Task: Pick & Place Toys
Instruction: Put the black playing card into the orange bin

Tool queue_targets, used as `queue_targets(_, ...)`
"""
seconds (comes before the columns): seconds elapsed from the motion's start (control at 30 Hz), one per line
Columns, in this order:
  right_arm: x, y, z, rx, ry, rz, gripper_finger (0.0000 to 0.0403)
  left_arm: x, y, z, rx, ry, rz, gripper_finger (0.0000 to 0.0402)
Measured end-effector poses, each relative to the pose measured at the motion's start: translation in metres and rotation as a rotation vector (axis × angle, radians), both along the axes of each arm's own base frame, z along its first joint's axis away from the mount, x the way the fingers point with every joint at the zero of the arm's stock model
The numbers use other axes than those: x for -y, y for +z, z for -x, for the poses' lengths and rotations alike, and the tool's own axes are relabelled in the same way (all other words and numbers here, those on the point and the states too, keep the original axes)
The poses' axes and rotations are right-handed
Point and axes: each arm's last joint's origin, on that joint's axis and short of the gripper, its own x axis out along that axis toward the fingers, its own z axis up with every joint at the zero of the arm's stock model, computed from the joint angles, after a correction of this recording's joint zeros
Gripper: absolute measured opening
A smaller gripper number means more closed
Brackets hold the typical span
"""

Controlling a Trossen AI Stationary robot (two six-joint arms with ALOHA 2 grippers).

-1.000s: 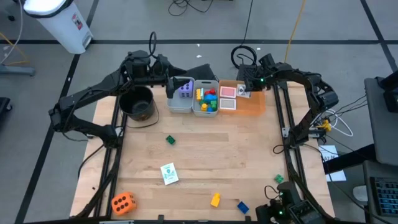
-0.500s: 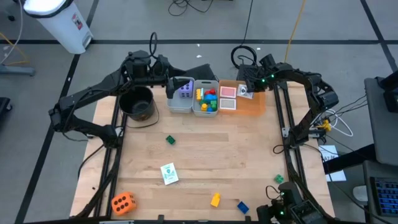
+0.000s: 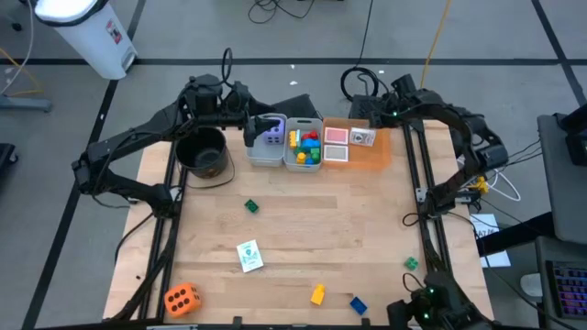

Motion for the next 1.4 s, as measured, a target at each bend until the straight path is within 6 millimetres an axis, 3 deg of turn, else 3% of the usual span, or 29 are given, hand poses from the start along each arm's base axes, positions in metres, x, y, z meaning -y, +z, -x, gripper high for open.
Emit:
queue_targets(0.3,-0.006,0.008,-0.004,-0.003,0.020,0.030,0.0191,0.000,0.000,0.000,0.001,0.000,-0.002,0.0257)
queue_targets(0.67,-0.028,0.013,-0.055,0.094,0.313,0.102,0.0155,0.000,0.000,0.000,0.003,0.001,0.000,0.0257)
queue_targets(0.87,-0.032,0.023,-0.068,0.139,0.355,0.202,0.0142,0.000,0.000,0.000,0.002,0.009,-0.001,0.0257)
queue_targets(1.03,-0.041,0.019,-0.063,0.073,0.406,0.139,0.0126,0.000,0.000,0.000,0.002,0.009,-0.001,0.0257)
queue_targets(1.2,-0.046,0.013,-0.055,-0.110,0.399,0.118,0.0109,-0.002,-0.003,-0.004,-0.009,0.008,0.005,0.0257)
queue_targets(1.4,-0.048,0.011,-0.053,-0.154,0.412,0.114,0.0109,-0.007,-0.012,-0.013,-0.033,0.004,0.033,0.0257)
